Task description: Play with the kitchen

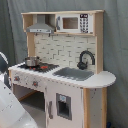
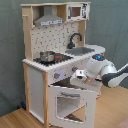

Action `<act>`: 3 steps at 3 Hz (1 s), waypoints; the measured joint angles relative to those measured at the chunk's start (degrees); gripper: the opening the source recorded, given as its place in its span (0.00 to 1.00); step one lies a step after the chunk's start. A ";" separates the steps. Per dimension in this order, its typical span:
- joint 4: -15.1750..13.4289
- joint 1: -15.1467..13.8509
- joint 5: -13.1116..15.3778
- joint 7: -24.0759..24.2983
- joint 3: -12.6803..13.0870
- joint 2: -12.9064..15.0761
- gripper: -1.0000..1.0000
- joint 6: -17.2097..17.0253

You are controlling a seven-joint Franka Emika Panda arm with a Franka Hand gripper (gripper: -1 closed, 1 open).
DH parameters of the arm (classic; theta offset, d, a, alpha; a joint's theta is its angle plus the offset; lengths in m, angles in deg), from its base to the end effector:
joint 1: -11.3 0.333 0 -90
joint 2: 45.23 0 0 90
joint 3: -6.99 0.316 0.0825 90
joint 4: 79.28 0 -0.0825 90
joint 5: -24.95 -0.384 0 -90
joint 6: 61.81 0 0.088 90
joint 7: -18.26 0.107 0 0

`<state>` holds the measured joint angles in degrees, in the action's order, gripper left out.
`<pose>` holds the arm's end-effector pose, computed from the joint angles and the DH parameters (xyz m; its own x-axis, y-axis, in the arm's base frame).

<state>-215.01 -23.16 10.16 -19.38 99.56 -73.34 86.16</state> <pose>0.2745 0.4393 0.3351 0.0466 0.9988 0.0147 0.9185 -0.0486 0.3925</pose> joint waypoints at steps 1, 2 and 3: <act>-0.01 0.00 0.00 0.08 -0.09 -0.09 1.00 0.00; -0.03 0.03 0.00 1.81 -0.24 -1.08 1.00 0.00; 0.00 0.43 0.30 4.10 -2.42 -6.18 1.00 -0.75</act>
<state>-215.01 -22.73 10.46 -15.28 97.14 -79.52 85.41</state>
